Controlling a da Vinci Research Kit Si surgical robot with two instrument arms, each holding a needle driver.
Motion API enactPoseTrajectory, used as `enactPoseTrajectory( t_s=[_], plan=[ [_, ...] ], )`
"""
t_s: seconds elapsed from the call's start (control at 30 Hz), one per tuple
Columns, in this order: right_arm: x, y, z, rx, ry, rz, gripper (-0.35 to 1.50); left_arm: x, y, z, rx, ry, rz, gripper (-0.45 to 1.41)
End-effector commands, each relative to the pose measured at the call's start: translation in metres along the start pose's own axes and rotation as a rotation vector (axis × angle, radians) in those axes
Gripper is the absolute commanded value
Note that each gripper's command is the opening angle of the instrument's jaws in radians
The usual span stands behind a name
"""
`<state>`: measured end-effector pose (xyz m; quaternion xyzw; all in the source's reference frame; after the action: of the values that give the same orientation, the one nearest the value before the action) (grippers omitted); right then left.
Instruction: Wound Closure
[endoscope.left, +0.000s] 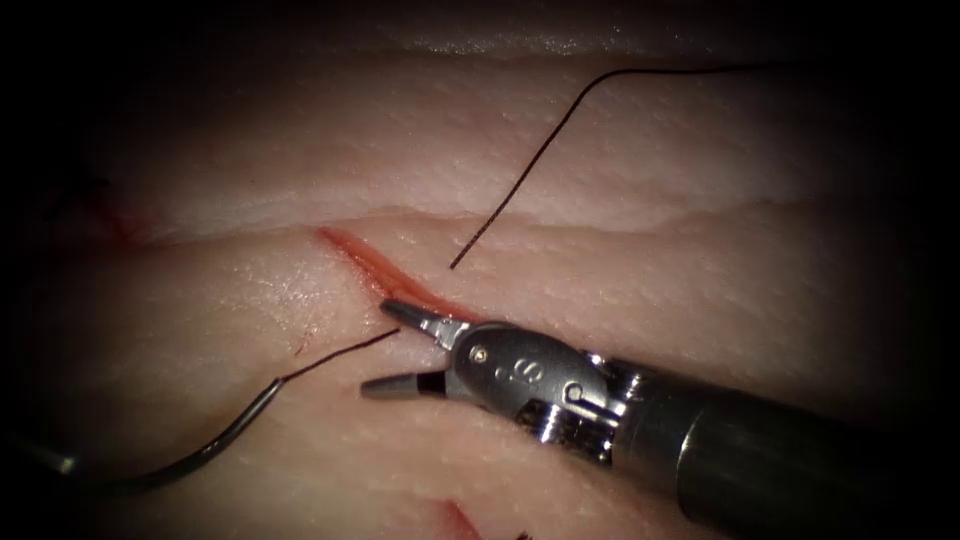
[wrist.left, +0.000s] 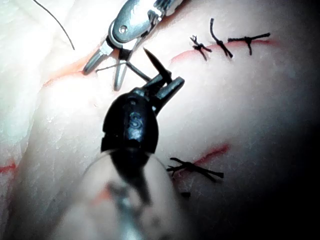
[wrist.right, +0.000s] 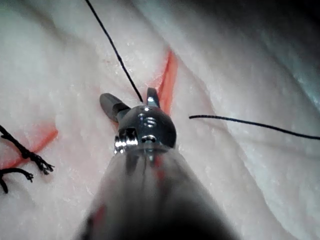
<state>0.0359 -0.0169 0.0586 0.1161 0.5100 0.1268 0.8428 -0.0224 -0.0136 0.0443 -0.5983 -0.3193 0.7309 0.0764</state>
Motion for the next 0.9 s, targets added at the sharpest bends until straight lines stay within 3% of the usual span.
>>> enactPoseTrajectory(
  t_s=[0.03,0.17,0.2,0.5,0.67,0.8,0.9],
  plan=[
    [-0.0002,0.0005,0.0008,0.001,0.001,0.006,0.36,0.0002,0.0,0.0006,0.004,0.005,0.005,-0.45],
    [0.0004,0.0004,0.0007,0.004,0.003,0.041,-0.31,0.0015,0.0004,0.0001,0.024,0.022,0.026,-0.45],
    [0.0007,0.0003,0.0006,0.002,0.009,0.043,-0.35,0.0017,0.0005,0.0,0.031,0.029,0.035,-0.45],
    [0.0038,-0.0016,-0.0005,0.008,0.033,0.066,-0.35,0.0026,0.0005,-0.0008,0.093,0.088,0.069,-0.45],
    [0.0077,-0.0071,-0.0017,0.062,0.058,0.062,-0.35,0.0015,-0.0001,-0.0017,0.203,0.133,0.099,-0.45],
    [0.0118,-0.0122,-0.0022,0.11,0.077,0.047,-0.35,0.0005,0.0002,-0.0018,0.238,0.128,0.102,-0.45],
    [0.0138,-0.014,-0.0023,0.127,0.088,0.045,-0.35,0.0002,0.001,-0.0018,0.246,0.125,0.109,-0.45]
  ],
)
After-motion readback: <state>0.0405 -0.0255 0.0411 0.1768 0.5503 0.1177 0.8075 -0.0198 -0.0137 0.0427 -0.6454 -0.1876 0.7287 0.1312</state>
